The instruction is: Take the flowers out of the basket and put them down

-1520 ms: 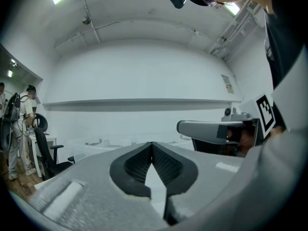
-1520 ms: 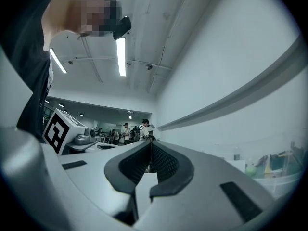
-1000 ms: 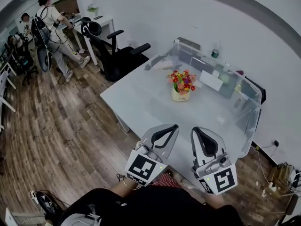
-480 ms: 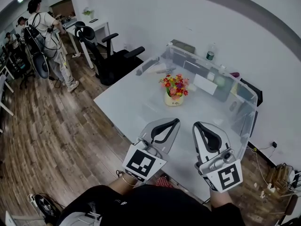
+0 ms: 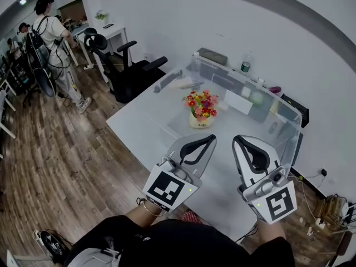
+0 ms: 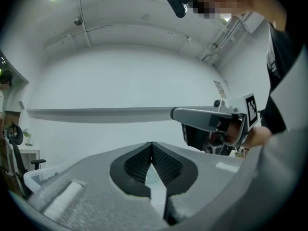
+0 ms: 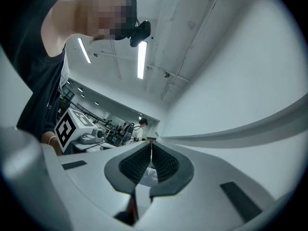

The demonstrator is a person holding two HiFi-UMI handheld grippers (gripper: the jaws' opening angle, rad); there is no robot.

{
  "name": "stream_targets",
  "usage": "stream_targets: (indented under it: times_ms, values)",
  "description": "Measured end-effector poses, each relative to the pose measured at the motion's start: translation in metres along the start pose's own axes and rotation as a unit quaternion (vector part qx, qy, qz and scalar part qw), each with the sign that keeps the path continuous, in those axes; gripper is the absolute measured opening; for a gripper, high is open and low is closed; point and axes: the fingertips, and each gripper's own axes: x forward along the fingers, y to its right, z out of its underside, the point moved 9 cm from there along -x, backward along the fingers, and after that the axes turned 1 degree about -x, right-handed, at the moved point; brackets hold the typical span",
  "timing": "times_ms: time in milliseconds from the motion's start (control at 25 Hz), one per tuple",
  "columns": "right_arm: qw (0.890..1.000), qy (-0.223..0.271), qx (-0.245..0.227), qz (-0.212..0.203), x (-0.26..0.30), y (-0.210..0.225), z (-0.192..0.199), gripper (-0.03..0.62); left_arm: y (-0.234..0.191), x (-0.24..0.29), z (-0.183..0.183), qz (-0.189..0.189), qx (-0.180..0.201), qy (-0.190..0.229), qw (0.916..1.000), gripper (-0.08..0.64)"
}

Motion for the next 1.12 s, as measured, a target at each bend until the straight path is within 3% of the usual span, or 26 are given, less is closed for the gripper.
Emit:
stream_targets:
  times_ms: [440, 720, 920, 1120]
  values:
    - [0.999, 0.037, -0.012, -0.032, 0.0, 0.062, -0.008, 0.012, 0.004, 0.04, -0.004, 0.001, 0.002, 0.005, 1.0, 0.005]
    - [0.998, 0.011, -0.017, -0.061, -0.005, 0.082, 0.003, 0.012, 0.003, 0.057, -0.007, -0.005, 0.011, 0.013, 0.9999, 0.006]
    - [0.998, -0.006, -0.035, -0.059, 0.009, 0.101, 0.005, 0.012, -0.011, 0.071, -0.008, -0.001, 0.006, 0.009, 0.9999, 0.006]
    - [0.998, -0.024, -0.025, -0.059, 0.031, 0.118, 0.015, 0.012, -0.036, 0.085, -0.006, 0.008, 0.011, 0.006, 0.9999, 0.006]
